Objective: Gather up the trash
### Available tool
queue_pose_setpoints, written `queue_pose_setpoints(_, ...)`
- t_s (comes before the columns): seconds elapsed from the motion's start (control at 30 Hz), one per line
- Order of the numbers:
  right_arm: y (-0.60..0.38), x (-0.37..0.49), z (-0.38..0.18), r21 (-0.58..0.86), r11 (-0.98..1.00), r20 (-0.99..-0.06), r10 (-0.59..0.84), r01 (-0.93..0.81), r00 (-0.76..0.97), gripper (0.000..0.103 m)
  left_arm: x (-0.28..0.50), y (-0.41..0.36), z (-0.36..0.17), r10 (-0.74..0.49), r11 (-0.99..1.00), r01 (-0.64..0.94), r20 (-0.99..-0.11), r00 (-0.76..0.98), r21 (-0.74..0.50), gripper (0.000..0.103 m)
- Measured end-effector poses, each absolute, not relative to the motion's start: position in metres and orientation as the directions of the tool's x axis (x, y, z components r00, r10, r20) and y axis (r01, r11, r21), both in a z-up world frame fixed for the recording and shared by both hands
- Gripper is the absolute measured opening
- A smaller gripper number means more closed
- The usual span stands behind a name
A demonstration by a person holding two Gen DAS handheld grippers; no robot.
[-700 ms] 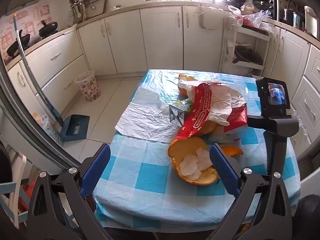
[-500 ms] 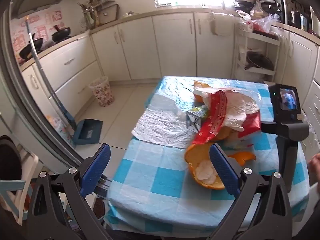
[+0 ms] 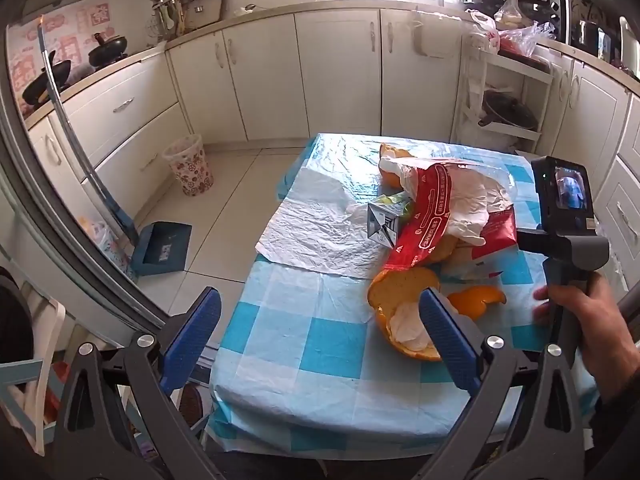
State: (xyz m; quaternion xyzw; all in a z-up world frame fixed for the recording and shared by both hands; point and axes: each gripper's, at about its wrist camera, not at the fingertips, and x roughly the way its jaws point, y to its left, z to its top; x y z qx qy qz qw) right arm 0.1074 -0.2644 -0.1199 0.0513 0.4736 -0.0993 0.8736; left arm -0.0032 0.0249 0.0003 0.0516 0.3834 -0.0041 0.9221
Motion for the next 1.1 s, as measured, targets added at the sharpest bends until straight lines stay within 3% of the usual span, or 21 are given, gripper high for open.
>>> queue_pose_setpoints(0.17, -0.274, 0.097, -0.113, -0.005, 0.976, -0.864, -0.114, 0.217, 0.491, 0.096, -0.007, 0.026, 0.005, 0.023, 0.995, 0.053, -0.701, 0.713, 0.086, 0.095)
queue_pose_setpoints(0.43, -0.262, -0.045, 0.0, -0.145, 0.949, -0.668, -0.302, 0.28, 0.68, 0.096, -0.034, 0.036, 0.022, -0.01, 0.996, 0.067, -0.692, 0.722, 0.056, 0.095)
queue_pose_setpoints(0.73, -0.206, -0.182, 0.066, -0.074, 0.959, -0.595, -0.262, 0.273, 0.76, 0.096, -0.13, 0.047, 0.076, -0.056, 0.994, 0.099, -0.621, 0.782, 0.036, 0.095)
queue_pose_setpoints(0.9, -0.176, -0.229, 0.084, -0.017, 0.968, -0.61, -0.207, 0.249, 0.764, 0.096, -0.175, 0.056, 0.091, -0.085, 0.992, 0.127, -0.625, 0.776, 0.023, 0.095)
queue_pose_setpoints(1.1, -0.14, -0.264, 0.095, -0.053, 0.97, -0.588, -0.222, 0.237, 0.778, 0.096, -0.214, 0.062, 0.107, -0.103, 0.987, 0.154, -0.608, 0.787, 0.032, 0.095)
